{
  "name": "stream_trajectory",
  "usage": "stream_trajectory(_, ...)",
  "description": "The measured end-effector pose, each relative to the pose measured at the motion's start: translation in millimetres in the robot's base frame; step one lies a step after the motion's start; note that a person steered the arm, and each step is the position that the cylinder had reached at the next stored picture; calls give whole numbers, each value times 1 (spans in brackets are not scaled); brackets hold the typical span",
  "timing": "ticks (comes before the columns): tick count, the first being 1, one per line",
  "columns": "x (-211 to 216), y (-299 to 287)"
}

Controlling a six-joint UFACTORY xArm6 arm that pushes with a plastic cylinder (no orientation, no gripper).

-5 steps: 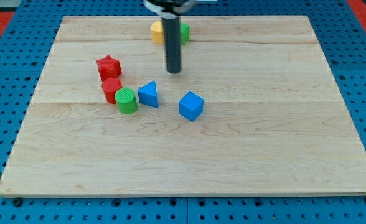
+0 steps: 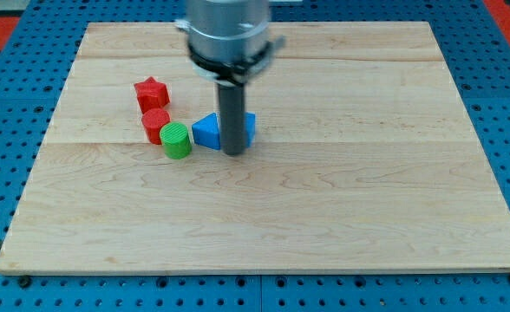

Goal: Move the green circle along with the red star to the top right of the green star

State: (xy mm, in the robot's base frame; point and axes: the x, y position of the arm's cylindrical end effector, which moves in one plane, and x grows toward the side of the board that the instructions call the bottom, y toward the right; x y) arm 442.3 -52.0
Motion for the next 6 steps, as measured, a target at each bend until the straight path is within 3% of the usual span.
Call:
stream_trajectory(2, -83, -32)
stream_trajectory(5, 23, -12)
stream_trajectory(6, 1, 30)
